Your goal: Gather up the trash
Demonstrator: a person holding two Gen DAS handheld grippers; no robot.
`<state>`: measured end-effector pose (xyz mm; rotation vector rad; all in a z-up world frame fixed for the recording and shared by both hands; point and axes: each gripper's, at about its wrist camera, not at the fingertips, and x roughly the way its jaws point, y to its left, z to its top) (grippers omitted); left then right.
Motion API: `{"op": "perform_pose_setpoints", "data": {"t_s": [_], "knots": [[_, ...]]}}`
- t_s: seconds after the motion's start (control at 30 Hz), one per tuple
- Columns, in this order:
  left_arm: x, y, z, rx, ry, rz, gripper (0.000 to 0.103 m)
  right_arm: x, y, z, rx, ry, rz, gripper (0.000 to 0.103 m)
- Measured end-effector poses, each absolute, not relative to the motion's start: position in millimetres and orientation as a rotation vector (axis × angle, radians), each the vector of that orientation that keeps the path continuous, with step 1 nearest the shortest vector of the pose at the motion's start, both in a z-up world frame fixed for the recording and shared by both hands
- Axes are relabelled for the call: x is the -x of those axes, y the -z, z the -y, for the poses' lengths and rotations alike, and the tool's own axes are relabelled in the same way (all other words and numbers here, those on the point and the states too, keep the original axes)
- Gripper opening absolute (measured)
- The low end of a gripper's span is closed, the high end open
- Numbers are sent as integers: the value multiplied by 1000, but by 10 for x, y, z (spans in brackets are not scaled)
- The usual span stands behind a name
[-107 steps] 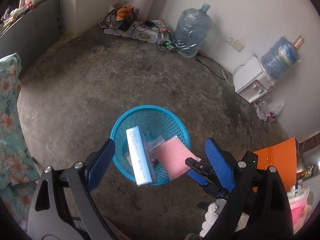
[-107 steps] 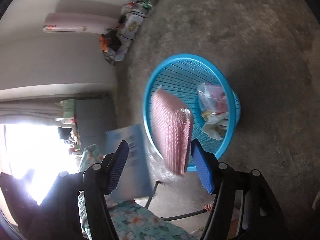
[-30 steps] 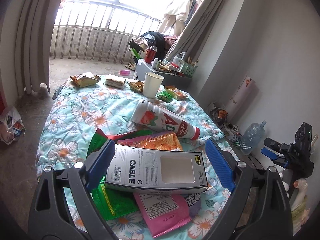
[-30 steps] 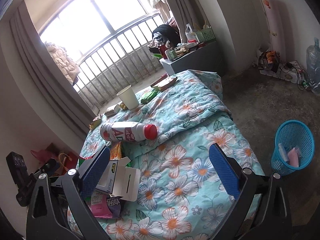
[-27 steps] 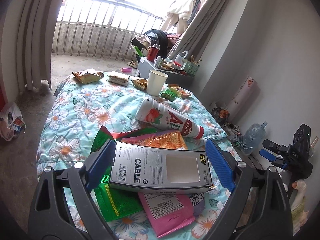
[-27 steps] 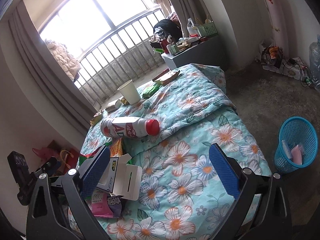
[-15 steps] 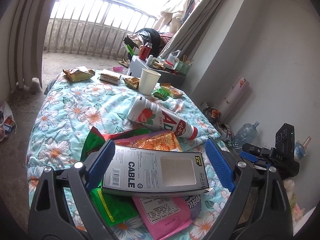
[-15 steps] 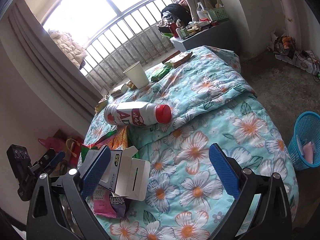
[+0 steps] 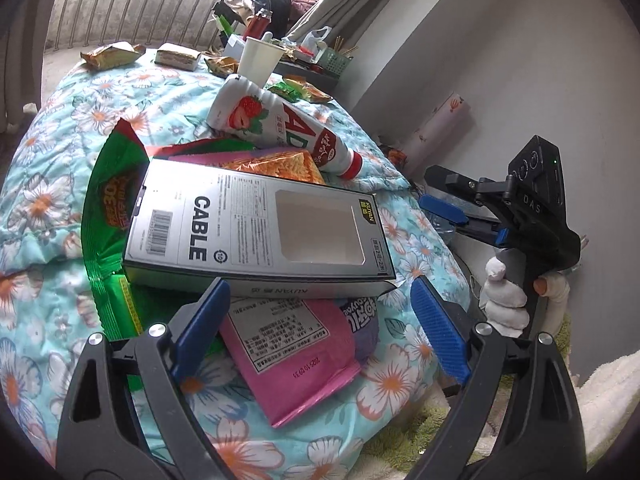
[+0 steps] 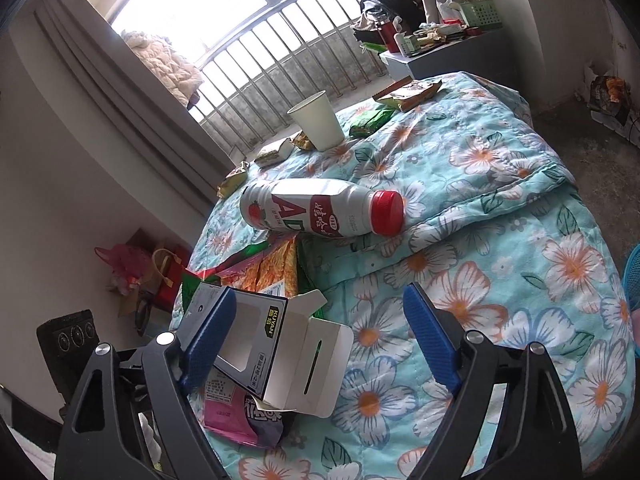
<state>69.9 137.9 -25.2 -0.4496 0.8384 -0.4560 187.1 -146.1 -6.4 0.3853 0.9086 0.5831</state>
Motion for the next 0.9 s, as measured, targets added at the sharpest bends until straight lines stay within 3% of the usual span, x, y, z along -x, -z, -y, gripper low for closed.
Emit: {"op": "perform_pose_setpoints", "data": {"t_s": [0.37, 0.9], "knots": [[-824, 465, -1458, 582, 477, -845, 87, -2301, 742, 1320, -654, -740, -1148, 75], [-760, 307, -1496, 602, 525, -843, 87, -1339, 457, 1316, -646, -991, -1184, 73]]}}
